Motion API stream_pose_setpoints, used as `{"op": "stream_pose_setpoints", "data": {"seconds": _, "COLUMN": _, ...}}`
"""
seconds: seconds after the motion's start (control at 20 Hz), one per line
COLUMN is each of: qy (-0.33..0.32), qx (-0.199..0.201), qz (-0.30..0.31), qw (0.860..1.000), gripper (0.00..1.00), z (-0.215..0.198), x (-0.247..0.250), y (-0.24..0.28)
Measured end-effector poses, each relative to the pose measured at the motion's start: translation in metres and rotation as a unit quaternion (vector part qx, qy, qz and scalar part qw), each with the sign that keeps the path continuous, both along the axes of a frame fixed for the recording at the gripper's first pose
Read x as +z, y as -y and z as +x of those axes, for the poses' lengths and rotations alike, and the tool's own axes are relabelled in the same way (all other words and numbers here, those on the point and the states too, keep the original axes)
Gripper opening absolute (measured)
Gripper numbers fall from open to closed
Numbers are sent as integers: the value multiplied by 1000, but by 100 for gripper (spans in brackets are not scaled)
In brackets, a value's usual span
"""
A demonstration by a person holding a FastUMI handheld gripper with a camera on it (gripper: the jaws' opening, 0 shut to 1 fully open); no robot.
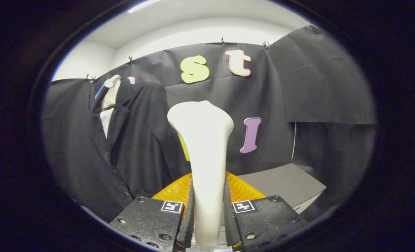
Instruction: Iron the clothes twice with a garment steamer, once on the left side and once on the right side.
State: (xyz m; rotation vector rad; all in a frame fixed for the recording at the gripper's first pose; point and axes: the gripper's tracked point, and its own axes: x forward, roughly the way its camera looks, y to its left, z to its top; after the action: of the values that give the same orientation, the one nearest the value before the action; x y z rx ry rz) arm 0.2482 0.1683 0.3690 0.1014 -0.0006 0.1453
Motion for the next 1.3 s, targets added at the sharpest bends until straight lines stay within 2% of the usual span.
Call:
{"op": "stream_pose_setpoints", "data": {"seconds": 0.4, "qy": 31, "qx": 25, "qz": -42, "qw": 998, "gripper": 39, "z": 4, "x": 41, "y": -128}}
{"op": "stream_pose_setpoints", "data": {"seconds": 0.65, "qy": 38, "qx": 20, "qz": -74, "qw": 996, "gripper": 39, "z": 12, "x": 46, "y": -176}}
{"op": "stream_pose_setpoints", "data": {"seconds": 0.9, "qy": 23, "qx": 11, "qz": -99, "qw": 995, "gripper": 39, "z": 21, "x": 23, "y": -194}}
{"op": "stream_pose_setpoints", "data": {"seconds": 1.3, "qy": 0, "qx": 4, "qz": -113, "qw": 994, "gripper": 39, "z": 15, "x": -19, "y": -182}}
